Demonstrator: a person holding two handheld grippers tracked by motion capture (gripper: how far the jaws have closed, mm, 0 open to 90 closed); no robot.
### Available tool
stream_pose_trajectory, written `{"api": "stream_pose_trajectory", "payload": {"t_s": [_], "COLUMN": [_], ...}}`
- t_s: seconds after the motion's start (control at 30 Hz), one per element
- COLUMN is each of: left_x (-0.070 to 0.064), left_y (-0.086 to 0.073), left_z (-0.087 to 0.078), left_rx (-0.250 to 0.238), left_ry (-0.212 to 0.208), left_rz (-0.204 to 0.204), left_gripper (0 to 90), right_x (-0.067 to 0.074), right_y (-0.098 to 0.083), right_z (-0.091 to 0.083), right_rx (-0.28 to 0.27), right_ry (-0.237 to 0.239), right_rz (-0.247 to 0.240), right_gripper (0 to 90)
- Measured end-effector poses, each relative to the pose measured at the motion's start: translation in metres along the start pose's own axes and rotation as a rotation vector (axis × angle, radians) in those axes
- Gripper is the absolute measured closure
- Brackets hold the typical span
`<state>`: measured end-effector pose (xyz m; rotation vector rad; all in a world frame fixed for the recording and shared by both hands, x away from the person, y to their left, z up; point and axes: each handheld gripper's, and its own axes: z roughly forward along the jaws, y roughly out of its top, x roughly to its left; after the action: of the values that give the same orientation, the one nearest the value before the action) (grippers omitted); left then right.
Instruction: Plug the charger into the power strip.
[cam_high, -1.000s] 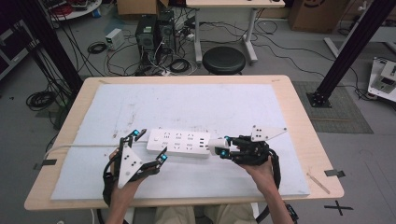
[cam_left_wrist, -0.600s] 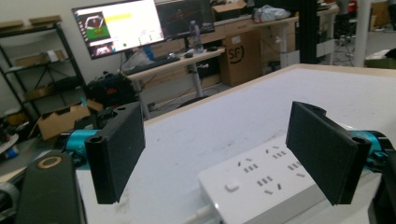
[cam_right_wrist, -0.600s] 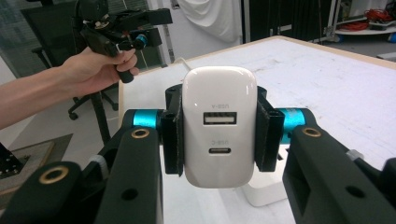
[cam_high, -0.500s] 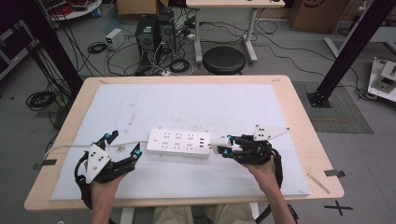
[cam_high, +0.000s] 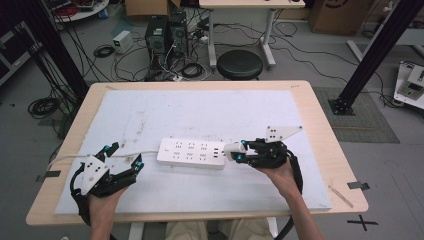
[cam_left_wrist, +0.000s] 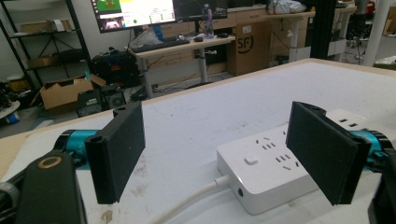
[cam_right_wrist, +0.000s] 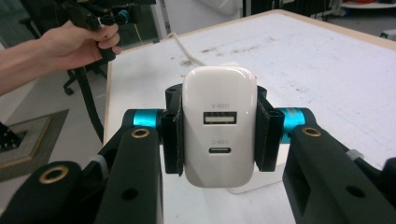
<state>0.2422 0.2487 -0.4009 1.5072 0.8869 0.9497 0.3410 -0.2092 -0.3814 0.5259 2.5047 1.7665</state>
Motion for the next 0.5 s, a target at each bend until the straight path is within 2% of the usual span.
{"api": "stream_pose_trajectory", "payload": {"t_s": [0.23,0.3,0.5], "left_x": [0.003,0.005,0.008], "left_y": [-0.001,-0.002,-0.005], "left_z": [-0.005,-0.009,-0.015], "left_rx": [0.006,0.008,0.017], "left_ry": [0.006,0.012,0.019], "left_rz": [-0.004,-0.008,-0.018], "left_gripper": [19.7,19.7,19.7], "right_x": [-0.010,-0.016,-0.024], "right_y": [0.013,0.023,0.042], "right_z": [0.011,0.021,0.041], "right_rx": [0.073,0.142,0.268], "right_ry": [-0.002,0.006,0.004], "right_rz": [-0.017,-0.030,-0.089], "right_gripper": [63.1,63.2,63.3]}}
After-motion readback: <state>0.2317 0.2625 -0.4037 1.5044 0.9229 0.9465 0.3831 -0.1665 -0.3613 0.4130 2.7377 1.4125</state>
